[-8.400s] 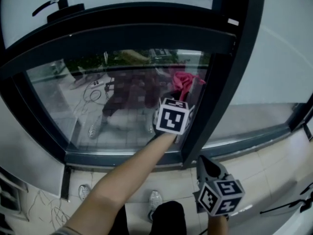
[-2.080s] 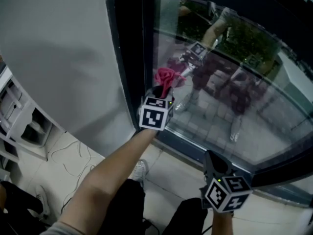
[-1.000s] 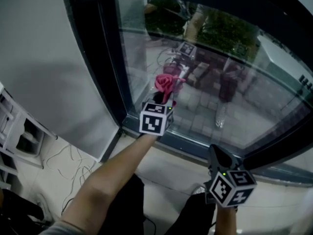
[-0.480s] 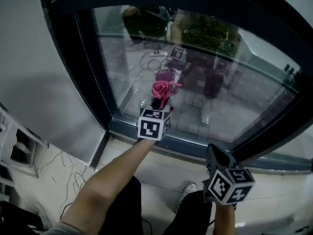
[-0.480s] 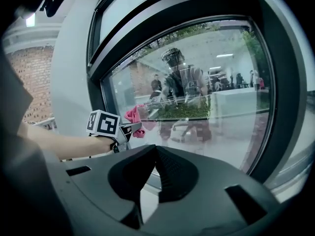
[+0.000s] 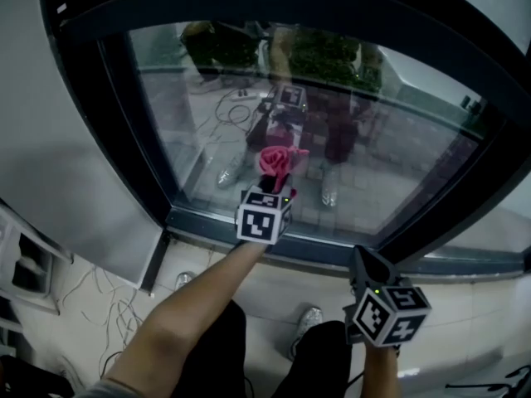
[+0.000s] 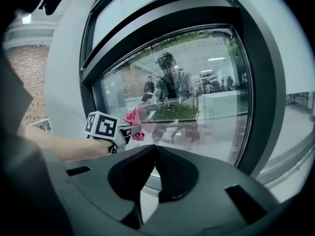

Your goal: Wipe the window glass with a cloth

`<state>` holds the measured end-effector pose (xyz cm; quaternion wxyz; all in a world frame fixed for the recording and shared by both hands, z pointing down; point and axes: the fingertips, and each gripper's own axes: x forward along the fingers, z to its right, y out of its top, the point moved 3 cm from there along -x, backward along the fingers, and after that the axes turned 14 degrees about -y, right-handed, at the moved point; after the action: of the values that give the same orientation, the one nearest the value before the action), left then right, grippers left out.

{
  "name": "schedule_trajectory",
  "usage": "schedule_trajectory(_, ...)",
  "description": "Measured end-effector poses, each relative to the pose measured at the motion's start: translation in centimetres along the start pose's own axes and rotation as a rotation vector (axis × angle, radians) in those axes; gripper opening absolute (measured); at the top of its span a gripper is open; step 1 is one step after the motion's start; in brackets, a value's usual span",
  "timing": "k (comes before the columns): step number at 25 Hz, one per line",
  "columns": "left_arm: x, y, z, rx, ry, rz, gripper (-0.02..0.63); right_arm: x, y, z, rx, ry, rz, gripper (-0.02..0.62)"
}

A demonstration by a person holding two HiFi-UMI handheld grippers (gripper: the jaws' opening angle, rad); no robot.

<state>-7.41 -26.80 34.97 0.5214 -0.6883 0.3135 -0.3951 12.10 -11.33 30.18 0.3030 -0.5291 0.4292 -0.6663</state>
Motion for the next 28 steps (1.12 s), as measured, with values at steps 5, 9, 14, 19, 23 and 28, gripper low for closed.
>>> schedule_trajectory(5,2.3,0.4,4.0,0.010,-0.060,0.002,0.052,-1.1,-0.2,2.0,0.009,-0.031,0.001,-0.008)
schedule_trajectory(9,3.9,0.5,6.1,0.010,-0.088,0.000,0.052,-1.7,-0.2,3.9,0.023,-0.060,0.011,-0.008)
schedule_trajectory(14,6.0,0.1,9.6,0.026,-0.151,-0.018,0.052,-2.6,-0.9,5.9,0.049,-0.084,0.008,-0.008)
schedule_trajectory(19,8.2,0.3,13.2,0.030,-0.203,-0.024,0.052,-3.8,-1.5,8.8,0.073,-0.123,0.010,-0.008)
schedule_trajectory(23,10.0,0.0,15.8,0.038,-0.237,-0.033,0.052,-4.5,-2.3,10.9,0.097,-0.150,0.008,-0.008)
schedule_trajectory(28,12.3,0.1,19.4,0.045,-0.284,-0.045,0.052,-5.5,-3.2,13.4,0.121,-0.180,0.008,-0.008)
